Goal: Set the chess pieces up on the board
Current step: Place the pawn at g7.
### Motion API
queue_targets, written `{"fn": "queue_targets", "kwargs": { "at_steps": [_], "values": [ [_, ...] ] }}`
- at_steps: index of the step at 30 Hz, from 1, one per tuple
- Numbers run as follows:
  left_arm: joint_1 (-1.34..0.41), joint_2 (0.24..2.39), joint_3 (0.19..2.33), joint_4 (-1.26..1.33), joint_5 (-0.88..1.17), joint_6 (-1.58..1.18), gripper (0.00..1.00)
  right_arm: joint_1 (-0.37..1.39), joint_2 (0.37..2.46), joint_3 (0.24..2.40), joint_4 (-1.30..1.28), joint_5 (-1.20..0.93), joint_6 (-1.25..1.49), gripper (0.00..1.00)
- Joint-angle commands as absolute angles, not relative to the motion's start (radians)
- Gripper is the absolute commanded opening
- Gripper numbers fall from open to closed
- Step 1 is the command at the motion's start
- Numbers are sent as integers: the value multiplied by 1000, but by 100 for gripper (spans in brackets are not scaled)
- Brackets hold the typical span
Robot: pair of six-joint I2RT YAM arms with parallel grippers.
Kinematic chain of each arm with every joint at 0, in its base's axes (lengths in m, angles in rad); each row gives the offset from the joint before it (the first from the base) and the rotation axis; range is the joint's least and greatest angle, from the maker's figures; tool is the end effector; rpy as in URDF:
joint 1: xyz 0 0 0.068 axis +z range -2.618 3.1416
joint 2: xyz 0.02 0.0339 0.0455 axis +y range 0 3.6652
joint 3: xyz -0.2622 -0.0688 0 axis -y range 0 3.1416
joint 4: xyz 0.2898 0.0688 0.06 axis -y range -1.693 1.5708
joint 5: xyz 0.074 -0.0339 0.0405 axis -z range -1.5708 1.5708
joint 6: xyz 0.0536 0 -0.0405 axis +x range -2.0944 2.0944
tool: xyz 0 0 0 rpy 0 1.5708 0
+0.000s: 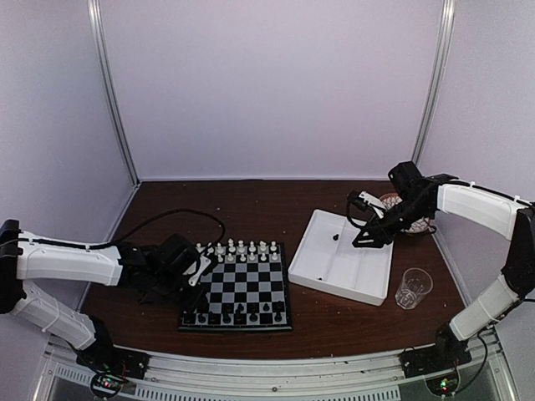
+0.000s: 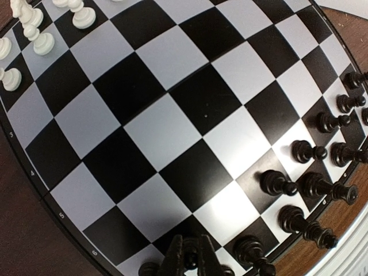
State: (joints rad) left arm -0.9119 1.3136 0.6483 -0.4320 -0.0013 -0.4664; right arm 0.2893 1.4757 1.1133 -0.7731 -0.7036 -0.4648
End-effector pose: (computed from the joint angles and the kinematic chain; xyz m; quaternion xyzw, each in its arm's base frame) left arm 0.1694 -0.2186 0.1218 0.2146 0.9481 -0.1487 0.1814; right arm 0.3119 0.1290 0.2237 -0.4067 0.8248 0.3174 0.2314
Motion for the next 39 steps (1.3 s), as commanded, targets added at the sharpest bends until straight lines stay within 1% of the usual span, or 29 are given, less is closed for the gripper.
{"fn": "queue_targets", "kwargs": {
  "at_steps": [1, 7, 14, 26, 31, 39],
  "values": [
    [-917, 1324, 652, -435, -18, -472, 2, 284, 1477, 1115, -772, -722, -470, 41],
    [-919, 1347, 651, -430, -19, -471, 1, 285, 1474, 1112, -773, -721, -471, 41],
    [-918, 1328, 651, -447, -19, -473, 6, 284, 1476, 1115, -775, -724, -472, 41],
    [-920, 1305, 653, -461, -2, -469, 5, 284, 1479, 1115, -776, -724, -473, 41],
    [-920, 1312, 655, -460, -5, -471, 12, 284, 1480, 1117, -777, -724, -472, 41],
    [-919, 1299, 662, -468, -5, -476, 20, 284, 1474, 1117, -778, -726, -472, 41]
  ]
}}
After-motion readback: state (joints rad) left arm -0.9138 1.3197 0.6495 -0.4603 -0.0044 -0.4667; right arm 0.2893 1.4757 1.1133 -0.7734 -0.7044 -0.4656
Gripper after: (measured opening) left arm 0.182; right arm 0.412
